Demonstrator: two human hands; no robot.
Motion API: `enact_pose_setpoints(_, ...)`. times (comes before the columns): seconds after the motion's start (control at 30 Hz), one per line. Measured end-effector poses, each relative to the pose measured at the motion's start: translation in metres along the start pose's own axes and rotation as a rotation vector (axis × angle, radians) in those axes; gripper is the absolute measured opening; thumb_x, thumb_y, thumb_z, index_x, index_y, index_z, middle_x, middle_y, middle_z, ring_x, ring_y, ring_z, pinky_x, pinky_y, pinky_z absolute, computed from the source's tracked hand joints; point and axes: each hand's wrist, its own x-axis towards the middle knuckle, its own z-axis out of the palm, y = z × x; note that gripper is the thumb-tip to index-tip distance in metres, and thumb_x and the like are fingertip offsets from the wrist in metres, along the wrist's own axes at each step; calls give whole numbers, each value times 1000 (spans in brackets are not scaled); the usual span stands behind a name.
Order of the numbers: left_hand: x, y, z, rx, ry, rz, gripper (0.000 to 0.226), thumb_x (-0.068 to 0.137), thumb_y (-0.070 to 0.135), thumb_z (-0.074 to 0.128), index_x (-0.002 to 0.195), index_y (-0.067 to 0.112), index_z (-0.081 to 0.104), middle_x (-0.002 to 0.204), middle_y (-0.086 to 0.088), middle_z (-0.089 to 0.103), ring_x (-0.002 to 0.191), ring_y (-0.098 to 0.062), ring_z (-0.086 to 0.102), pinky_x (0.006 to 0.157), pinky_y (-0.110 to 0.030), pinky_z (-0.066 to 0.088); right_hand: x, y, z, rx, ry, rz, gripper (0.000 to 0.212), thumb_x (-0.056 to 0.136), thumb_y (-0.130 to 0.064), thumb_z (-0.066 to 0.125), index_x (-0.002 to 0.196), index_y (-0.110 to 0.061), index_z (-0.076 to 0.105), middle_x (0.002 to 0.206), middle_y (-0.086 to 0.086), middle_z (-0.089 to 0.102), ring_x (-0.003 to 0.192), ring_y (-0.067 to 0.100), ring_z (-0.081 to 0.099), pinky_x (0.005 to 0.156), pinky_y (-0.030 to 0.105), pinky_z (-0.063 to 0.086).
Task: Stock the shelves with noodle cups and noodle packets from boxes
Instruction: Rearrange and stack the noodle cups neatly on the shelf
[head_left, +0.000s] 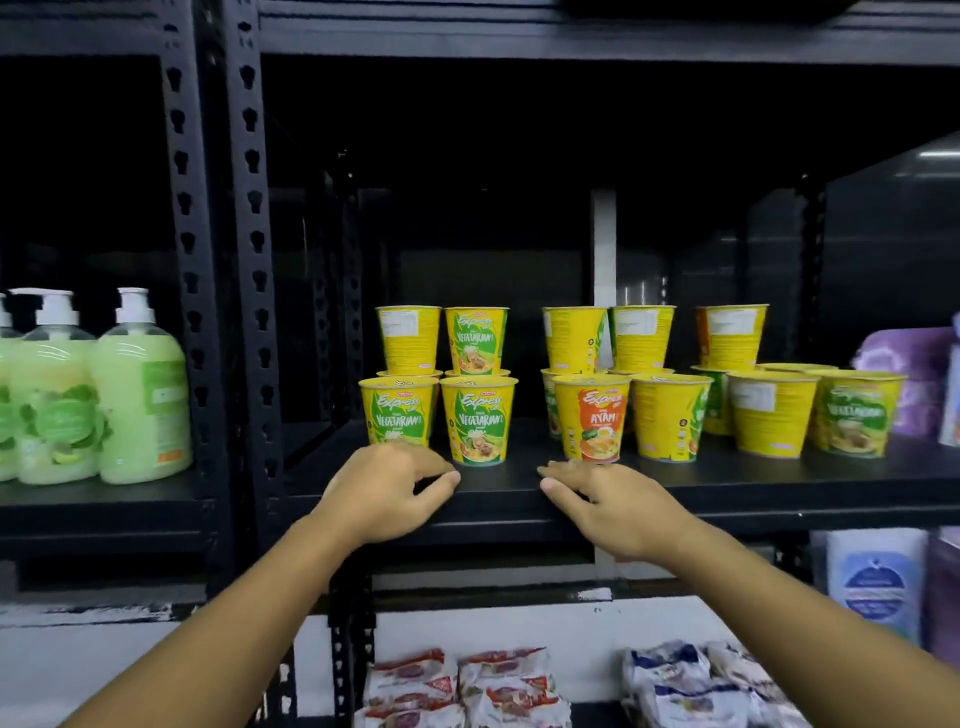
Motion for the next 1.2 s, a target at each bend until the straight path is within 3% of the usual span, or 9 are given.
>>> enact_pose_setpoints(0.1,3,19,7,-55,4,52,47,101,59,33,110,36,73,105,20,73,95,-3,62,77,-37,55,-8,13,-5,-17,13,29,53,106,-59,31,151,-37,48,155,-18,46,144,7,40,113,29,36)
enact_pose_setpoints(0.23,18,53,18,-103,-22,100,53,100,63,35,128,34,70,125,20,70,115,-4,62,92,-33,54,-18,24,-13,-24,18,97,50,106,-58,31,148,-40,51,147,-16,56,134,15,52,102,32,43)
enact_pose_setpoints(0.33,36,73,25,-135,-91,85,59,98,68,30,131,37,67,129,21,68,118,-5,62,95,-37,54,-25,33,-17,-31,38,148,47,107,-55,30,145,-40,53,141,-12,62,127,18,56,94,33,45)
enact_pose_setpoints(0.5,68,100,29,-175,-269,0,55,101,65,37,140,36,61,140,10,64,126,-18,58,103,-42,50,-25,59,-19,-27,43,219,49,106,-57,32,145,-37,55,143,-12,60,128,18,56,99,37,49)
enact_pose_setpoints(0.63,86,117,28,-191,-340,-64,53,103,58,43,140,27,64,139,-1,65,123,-24,59,101,-40,51,-19,69,-22,-37,29,261,50,105,-58,34,144,-37,55,146,-12,58,132,19,54,104,40,47)
enact_pose_setpoints(0.77,92,115,34,-266,-309,-190,59,98,59,54,142,21,63,142,-1,63,125,-21,59,100,-34,50,-18,79,-25,-95,11,191,46,107,-52,34,143,-35,57,142,-7,62,128,21,56,104,39,47)
enact_pose_setpoints(0.87,99,113,32,-356,-284,-267,71,95,58,62,153,18,49,151,-3,54,134,-21,53,104,-32,45,-18,95,-28,-96,15,91,45,108,-48,35,143,-32,58,143,-11,61,131,15,55,108,36,44)
enact_pose_setpoints(0.97,108,123,28,-589,-246,-366,84,92,54,70,159,18,35,153,-5,51,136,-21,52,98,-30,41,-17,110,-26,-94,29,7,44,109,-47,35,143,-32,59,142,-12,61,132,10,54,109,34,42)
enact_pose_setpoints(1.2,137,147,46,-951,-91,-494,93,75,38,91,148,25,35,138,0,60,109,-13,57,91,-32,45,-24,117,-4,-99,230,-19,58,103,-59,17,138,-41,60,136,-22,63,126,3,56,102,30,42)
